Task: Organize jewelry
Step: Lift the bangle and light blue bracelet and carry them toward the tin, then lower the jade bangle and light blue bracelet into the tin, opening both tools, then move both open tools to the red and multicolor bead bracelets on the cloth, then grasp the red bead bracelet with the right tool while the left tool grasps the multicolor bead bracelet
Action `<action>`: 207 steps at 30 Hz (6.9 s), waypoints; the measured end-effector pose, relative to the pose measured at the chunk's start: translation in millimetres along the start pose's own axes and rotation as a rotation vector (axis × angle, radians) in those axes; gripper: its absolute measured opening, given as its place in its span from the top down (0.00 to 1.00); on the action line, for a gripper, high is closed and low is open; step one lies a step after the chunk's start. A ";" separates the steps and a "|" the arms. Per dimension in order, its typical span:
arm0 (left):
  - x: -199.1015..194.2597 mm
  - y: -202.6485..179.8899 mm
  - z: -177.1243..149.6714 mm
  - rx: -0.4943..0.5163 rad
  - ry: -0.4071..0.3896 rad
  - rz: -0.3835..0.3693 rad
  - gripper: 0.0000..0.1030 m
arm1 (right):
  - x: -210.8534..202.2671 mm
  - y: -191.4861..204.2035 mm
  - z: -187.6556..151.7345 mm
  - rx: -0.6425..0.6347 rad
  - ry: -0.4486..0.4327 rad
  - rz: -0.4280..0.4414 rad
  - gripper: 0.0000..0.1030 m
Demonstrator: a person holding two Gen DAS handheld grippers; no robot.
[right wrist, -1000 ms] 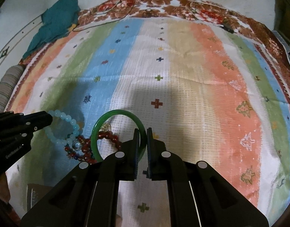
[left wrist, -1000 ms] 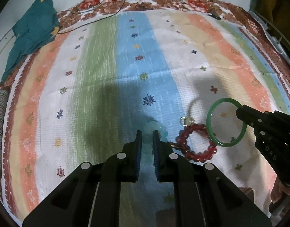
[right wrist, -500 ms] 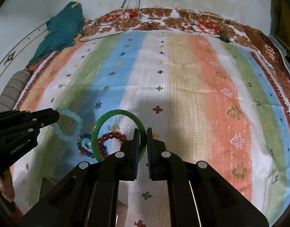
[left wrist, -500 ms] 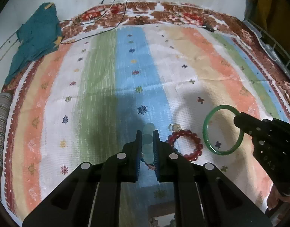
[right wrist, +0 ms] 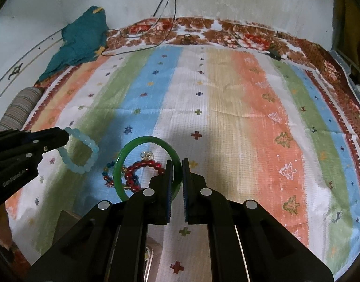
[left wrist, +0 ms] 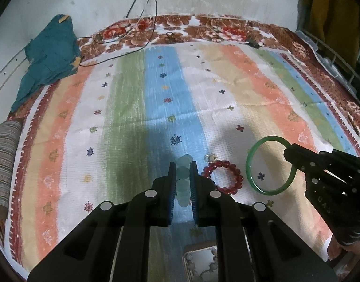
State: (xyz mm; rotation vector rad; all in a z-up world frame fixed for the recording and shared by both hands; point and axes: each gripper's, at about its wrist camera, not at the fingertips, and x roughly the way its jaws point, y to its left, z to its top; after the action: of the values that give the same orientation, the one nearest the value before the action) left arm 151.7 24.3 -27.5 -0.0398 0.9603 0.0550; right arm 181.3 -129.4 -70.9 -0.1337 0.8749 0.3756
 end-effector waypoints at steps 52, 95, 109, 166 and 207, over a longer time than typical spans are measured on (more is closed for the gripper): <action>-104.8 -30.7 -69.9 0.057 -0.148 -0.140 0.89 | -92.5 34.4 -68.5 -0.076 -0.106 0.078 0.92; -35.0 7.3 -39.6 -0.033 -0.006 0.048 0.32 | -45.9 10.2 -45.0 -0.006 0.010 0.082 0.32; -8.1 6.1 -26.3 0.000 0.038 0.052 0.31 | -29.3 6.7 -25.6 -0.006 0.025 0.083 0.31; 115.5 27.8 -15.9 -0.005 0.299 0.007 0.30 | 92.6 -1.9 -9.6 -0.062 0.263 0.052 0.31; 97.2 22.1 -7.4 0.044 0.243 -0.003 0.91 | 84.2 16.7 -6.9 -0.118 0.188 0.027 0.86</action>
State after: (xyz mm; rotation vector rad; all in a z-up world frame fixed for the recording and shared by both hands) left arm 199.8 48.8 -111.6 -0.0071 1.2038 0.0269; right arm 218.9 -93.4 -139.5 -0.2693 1.0405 0.4446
